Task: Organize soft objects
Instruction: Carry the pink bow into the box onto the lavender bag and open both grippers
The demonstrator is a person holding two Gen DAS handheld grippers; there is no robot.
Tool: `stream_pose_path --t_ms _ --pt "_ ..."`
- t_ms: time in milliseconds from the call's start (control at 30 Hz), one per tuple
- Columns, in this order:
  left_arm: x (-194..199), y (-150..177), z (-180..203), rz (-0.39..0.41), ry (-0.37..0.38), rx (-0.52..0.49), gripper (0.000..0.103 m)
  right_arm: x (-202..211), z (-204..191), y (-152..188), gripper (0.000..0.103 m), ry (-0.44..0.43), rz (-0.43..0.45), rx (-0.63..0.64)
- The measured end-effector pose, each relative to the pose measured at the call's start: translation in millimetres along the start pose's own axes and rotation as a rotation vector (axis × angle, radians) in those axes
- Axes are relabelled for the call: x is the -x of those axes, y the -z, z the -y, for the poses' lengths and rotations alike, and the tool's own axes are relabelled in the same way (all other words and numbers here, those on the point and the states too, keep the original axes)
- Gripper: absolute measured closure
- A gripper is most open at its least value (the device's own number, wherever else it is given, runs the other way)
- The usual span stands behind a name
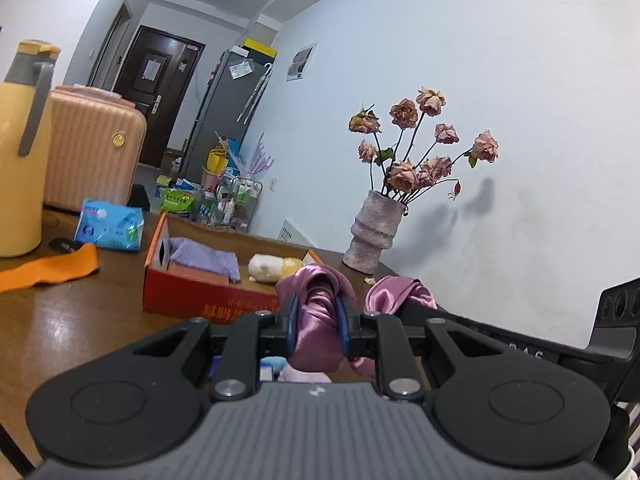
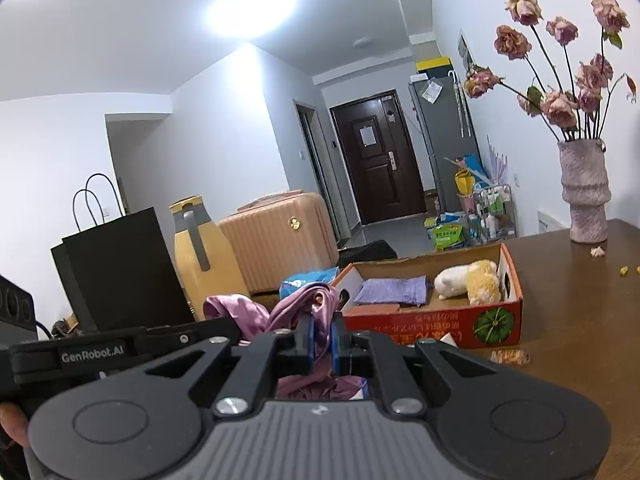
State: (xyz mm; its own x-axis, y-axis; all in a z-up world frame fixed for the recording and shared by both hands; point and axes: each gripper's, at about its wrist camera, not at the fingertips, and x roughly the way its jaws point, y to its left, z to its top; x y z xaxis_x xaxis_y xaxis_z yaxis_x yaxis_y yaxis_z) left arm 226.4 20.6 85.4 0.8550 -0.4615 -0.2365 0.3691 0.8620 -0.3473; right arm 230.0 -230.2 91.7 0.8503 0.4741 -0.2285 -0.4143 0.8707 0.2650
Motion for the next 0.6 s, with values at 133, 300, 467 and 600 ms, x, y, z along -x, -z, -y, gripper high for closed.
stream_pose_path --t_ms 133,300,467,600 --pt "-29 -24 -5 0.002 0.011 -0.038 0.083 -26 4 -21 0.095 0.02 0.024 0.044" --pt "-101 -81 -36 -0.021 0.006 -0.045 0.083 -100 19 -73 0.095 0.033 0.024 0.096" --pt "-200 -113 -87 -0.114 -0.077 -0.016 0.083 -211 44 -101 0.095 0.058 -0.08 0.088" --pt "-272 -112 -135 -0.231 -0.142 0.004 0.083 -305 76 -92 0.095 0.098 -0.219 0.017"
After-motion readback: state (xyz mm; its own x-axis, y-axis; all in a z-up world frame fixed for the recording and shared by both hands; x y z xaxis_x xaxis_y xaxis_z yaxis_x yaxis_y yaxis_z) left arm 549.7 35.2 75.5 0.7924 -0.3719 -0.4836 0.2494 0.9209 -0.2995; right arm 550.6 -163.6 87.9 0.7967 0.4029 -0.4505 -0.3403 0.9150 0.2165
